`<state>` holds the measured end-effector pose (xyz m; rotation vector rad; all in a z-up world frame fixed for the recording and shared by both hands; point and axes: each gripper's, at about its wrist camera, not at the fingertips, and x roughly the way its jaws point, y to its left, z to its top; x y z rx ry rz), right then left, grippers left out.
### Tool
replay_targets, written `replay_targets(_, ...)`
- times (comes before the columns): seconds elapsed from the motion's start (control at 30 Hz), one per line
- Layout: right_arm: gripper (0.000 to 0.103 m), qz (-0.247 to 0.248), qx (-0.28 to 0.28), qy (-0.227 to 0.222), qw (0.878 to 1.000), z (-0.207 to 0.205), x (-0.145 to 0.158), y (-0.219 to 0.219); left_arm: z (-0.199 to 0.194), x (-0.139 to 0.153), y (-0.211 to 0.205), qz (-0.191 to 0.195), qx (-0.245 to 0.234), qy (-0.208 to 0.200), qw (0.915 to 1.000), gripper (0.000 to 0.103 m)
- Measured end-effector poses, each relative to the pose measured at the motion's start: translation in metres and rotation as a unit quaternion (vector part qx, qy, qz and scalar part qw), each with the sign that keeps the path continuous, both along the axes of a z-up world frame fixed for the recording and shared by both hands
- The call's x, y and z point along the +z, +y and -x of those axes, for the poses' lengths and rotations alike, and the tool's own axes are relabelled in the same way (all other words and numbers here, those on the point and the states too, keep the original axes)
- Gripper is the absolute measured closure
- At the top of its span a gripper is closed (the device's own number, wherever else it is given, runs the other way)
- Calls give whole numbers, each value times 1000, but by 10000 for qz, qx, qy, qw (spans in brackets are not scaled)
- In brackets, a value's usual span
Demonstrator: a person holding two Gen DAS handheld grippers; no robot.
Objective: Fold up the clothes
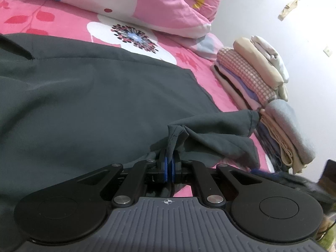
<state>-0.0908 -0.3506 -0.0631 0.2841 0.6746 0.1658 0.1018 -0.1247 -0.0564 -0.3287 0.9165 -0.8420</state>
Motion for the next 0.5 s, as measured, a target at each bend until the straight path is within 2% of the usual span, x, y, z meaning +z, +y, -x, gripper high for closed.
replay_targets(0.1,89,182,-134,204,9995,-26,-13,15,2,0,0,-8,23,-31,10000,100)
replay_targets(0.27,90,1044,-1003,-171,9893,-21,-2,8,3,1,0,-13,8,-90,10000,100)
replay_targets(0.4,90,865,-1510,-648,9826,-6,8,-13,3,-1,3,37,-11,-105,9999,100)
replay_targets(0.5,90,1067,-1456,-841,9800,-15,12,-16,3,0,3,56,-20,-112,9999,100)
